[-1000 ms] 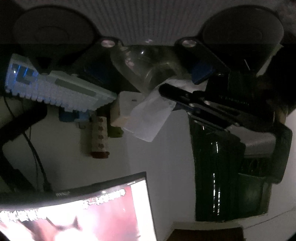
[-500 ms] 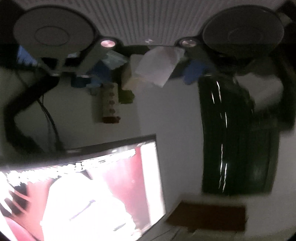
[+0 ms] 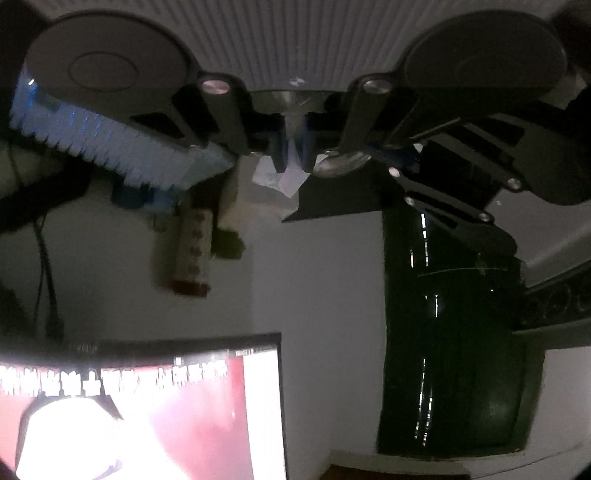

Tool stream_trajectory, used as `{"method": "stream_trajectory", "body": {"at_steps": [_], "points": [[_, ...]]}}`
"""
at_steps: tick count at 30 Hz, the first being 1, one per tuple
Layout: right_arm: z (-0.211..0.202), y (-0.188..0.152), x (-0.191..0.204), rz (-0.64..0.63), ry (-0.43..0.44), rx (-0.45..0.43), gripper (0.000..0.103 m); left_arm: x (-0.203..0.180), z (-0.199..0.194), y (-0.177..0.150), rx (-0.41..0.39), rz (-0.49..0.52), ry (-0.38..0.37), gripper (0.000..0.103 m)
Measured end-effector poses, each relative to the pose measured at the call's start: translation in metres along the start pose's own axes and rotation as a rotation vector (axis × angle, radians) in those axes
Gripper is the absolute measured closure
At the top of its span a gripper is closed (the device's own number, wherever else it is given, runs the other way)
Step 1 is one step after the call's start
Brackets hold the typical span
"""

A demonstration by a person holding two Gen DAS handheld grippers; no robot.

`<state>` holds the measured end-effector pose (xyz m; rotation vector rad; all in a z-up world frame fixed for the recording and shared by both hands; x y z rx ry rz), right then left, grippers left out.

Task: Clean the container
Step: 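Push the tissue into the jar opening with the left gripper while the right gripper holds the jar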

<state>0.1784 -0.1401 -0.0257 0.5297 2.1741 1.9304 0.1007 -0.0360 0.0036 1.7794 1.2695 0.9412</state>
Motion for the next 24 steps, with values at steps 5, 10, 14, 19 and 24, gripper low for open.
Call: {"method": "stream_trajectory", "body": {"at_steps": [5,10,14,19,24], "points": [[0.000,0.000,-0.009,-0.003,-0.048,0.022,0.094,0.014,-0.017,-0.004,-0.032,0.007,0.048,0.071],[-0.001,-0.003,-0.009,-0.023,-0.064,0.063,0.094,0.040,-0.035,0.002,-0.182,-0.020,0.133,0.000],[-0.004,-0.002,-0.003,-0.062,-0.077,0.072,0.094,0.060,-0.041,-0.001,-0.261,-0.063,0.127,0.000],[-0.002,-0.003,0.002,-0.089,-0.095,0.073,0.094,0.093,-0.030,-0.022,-0.290,-0.306,-0.022,0.000],[-0.005,-0.004,0.007,-0.072,-0.098,0.062,0.094,0.128,-0.003,-0.049,-0.179,-0.623,-0.310,0.000]]}}
Point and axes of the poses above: each gripper's, at about its wrist camera, not at the fingertips, and z roughly the way its jaws point, x to its left, y to its top, the point moved 4 cm from there along z, roughly the way its jaws point, and after that the axes turned 5 degrees about -x, right-handed, at the moved point
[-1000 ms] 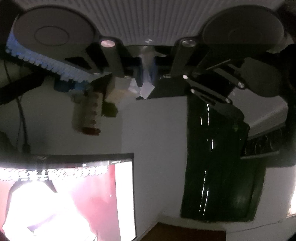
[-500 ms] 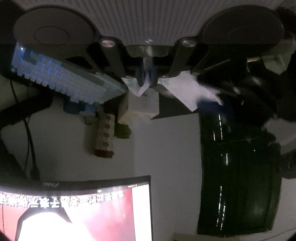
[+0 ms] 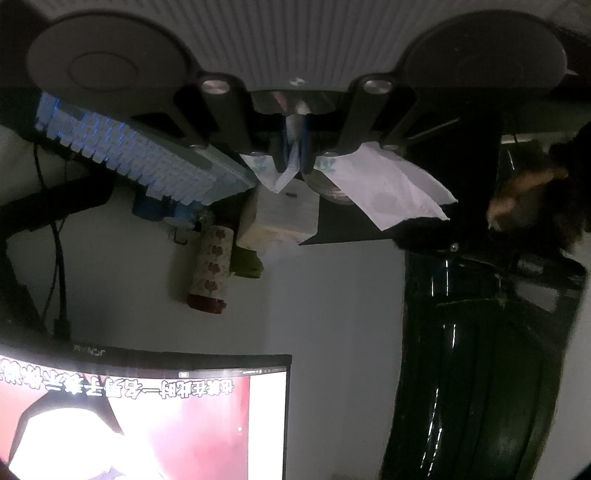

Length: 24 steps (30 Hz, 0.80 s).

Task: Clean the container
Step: 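Push the tissue into the jar opening with the left gripper while the right gripper holds the jar, then wipe the jar rim with the tissue in the left gripper while the right gripper holds the jar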

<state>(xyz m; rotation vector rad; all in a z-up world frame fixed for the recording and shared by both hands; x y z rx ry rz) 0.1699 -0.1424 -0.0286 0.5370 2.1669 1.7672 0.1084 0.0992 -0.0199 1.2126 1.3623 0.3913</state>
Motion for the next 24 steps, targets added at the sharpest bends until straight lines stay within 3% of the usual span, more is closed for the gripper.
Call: {"method": "stream_trajectory", "body": {"at_steps": [3,7,9,11,14,15,16,20,24], "points": [[-0.002,0.000,0.001,0.018,-0.005,-0.002,0.094,0.011,-0.001,-0.007,0.021,-0.017,-0.067,0.000],[0.001,-0.001,0.001,0.020,-0.026,0.000,0.094,-0.007,-0.004,-0.021,0.024,0.194,-0.138,0.000],[0.002,-0.001,0.004,0.001,-0.043,-0.003,0.094,-0.025,-0.003,-0.029,-0.006,0.346,-0.090,0.000],[0.002,-0.001,0.006,-0.004,-0.042,-0.010,0.093,-0.043,0.000,-0.039,-0.022,0.476,-0.091,0.002],[0.003,-0.001,0.007,-0.002,-0.039,-0.016,0.093,-0.058,0.007,-0.051,-0.028,0.574,-0.010,0.030],[0.003,-0.001,0.007,-0.003,-0.041,-0.017,0.093,-0.057,0.009,-0.050,-0.018,0.577,0.014,0.054],[0.003,-0.002,0.006,-0.003,-0.043,-0.018,0.093,-0.052,0.009,-0.048,0.000,0.544,0.011,0.070],[0.000,-0.003,0.001,0.018,-0.034,-0.026,0.093,-0.029,0.009,-0.040,0.047,0.329,-0.091,0.077],[-0.002,-0.005,0.001,0.018,-0.027,-0.031,0.093,-0.034,0.008,-0.045,0.016,0.343,-0.105,0.082]]}}
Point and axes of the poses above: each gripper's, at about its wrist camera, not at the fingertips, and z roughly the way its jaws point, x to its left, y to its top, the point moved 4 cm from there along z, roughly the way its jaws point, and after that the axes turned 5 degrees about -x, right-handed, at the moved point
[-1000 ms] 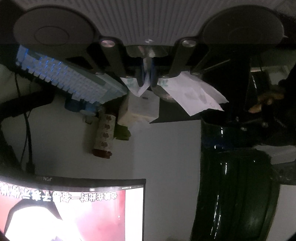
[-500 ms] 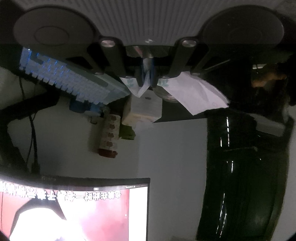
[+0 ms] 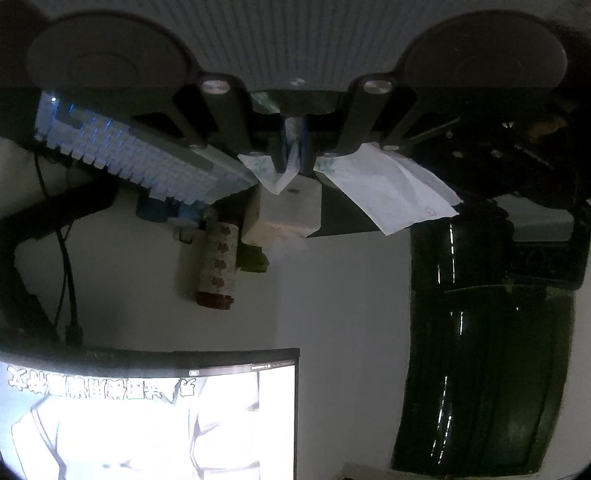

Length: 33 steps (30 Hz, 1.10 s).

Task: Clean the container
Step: 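Wipe the jar rim with the tissue in the left gripper while the right gripper holds the jar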

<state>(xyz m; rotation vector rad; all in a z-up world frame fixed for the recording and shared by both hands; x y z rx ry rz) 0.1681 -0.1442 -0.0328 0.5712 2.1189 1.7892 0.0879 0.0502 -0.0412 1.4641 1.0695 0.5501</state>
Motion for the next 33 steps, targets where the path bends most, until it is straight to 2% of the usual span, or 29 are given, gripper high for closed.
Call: {"method": "stream_trajectory", "body": {"at_steps": [4,9,11,15,20,25,28,33], "points": [[-0.009,0.003,0.009,-0.088,-0.012,0.048,0.093,-0.010,0.004,-0.004,-0.023,-0.013,0.045,0.083],[-0.019,0.000,0.028,-0.262,-0.152,0.158,0.093,-0.031,0.013,-0.012,0.004,0.072,0.091,0.084],[-0.018,-0.002,0.033,-0.258,-0.158,0.144,0.093,-0.036,0.015,-0.016,-0.005,0.097,0.106,0.084],[-0.006,-0.002,0.037,-0.221,-0.149,0.084,0.093,-0.029,0.017,-0.014,-0.030,0.021,0.134,0.084],[0.008,0.001,0.032,-0.166,-0.116,0.055,0.093,-0.020,0.017,-0.011,-0.055,-0.032,0.170,0.084],[0.011,-0.001,-0.002,-0.055,-0.202,0.072,0.093,-0.017,0.019,-0.013,-0.045,-0.058,0.185,0.084],[0.010,-0.003,-0.004,-0.052,-0.249,0.074,0.092,-0.018,0.022,-0.014,-0.041,-0.049,0.200,0.084],[0.018,0.004,0.027,-0.081,-0.149,0.051,0.092,-0.017,0.023,-0.014,-0.043,-0.053,0.210,0.084]]}}
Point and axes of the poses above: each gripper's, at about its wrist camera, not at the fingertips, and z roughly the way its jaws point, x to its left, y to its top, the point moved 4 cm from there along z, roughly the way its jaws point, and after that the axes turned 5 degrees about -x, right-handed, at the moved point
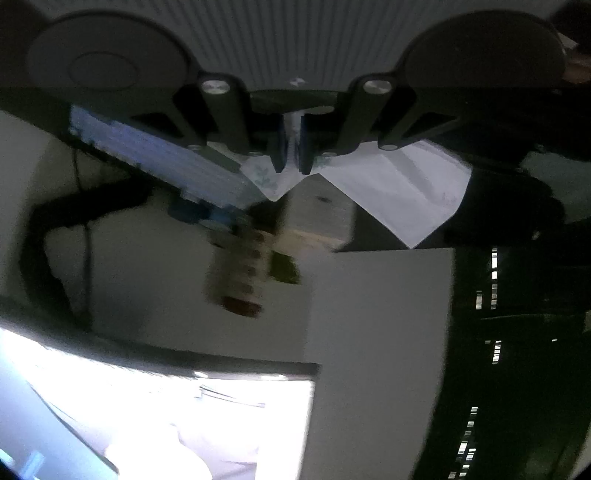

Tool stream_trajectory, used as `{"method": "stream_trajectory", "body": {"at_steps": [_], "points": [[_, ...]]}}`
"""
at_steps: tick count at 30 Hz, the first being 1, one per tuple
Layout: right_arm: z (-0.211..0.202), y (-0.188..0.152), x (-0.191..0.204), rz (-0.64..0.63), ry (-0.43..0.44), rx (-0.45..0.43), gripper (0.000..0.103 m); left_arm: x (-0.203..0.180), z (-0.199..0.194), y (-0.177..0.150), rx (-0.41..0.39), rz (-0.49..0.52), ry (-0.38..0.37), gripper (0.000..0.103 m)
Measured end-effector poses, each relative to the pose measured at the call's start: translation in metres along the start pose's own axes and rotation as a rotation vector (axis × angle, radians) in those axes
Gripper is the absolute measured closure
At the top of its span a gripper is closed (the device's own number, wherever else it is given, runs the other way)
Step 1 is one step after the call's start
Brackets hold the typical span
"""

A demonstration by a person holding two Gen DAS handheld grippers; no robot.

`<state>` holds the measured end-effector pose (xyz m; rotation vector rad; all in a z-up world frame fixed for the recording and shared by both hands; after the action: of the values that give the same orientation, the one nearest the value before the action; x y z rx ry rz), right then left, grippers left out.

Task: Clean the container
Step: 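Wipe the jar rim with the tissue in the left gripper while the right gripper holds the jar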

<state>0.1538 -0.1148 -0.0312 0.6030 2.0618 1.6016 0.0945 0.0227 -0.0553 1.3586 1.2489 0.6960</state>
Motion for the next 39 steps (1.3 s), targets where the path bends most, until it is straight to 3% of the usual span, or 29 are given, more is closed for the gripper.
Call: {"method": "stream_trajectory", "body": {"at_steps": [5,13,24,32,39], "points": [[0.001,0.000,-0.005,0.033,0.019,0.004,0.092,0.001,0.000,0.000,0.003,-0.002,0.001,0.084],[0.005,-0.010,-0.043,0.145,-0.087,0.032,0.092,0.002,0.004,-0.002,0.030,0.009,0.049,0.082],[0.015,0.002,-0.020,0.151,0.007,0.012,0.092,0.005,0.006,-0.002,0.041,-0.012,0.067,0.082],[0.014,-0.005,-0.042,0.206,-0.067,0.042,0.091,0.005,0.006,-0.002,0.045,-0.017,0.071,0.081],[0.011,-0.001,-0.018,0.164,0.015,0.026,0.091,0.004,0.007,-0.002,0.044,-0.010,0.082,0.081]]}}
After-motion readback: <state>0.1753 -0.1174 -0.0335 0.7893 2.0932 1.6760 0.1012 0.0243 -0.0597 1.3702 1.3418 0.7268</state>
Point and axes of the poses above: each gripper's, at about its wrist camera, not at the fingertips, and z roughly the way its jaws point, x to its left, y to its top, the point moved 4 cm from there along z, roughly the way its jaws point, and after that the axes turned 5 degrees about -x, right-handed, at the moved point
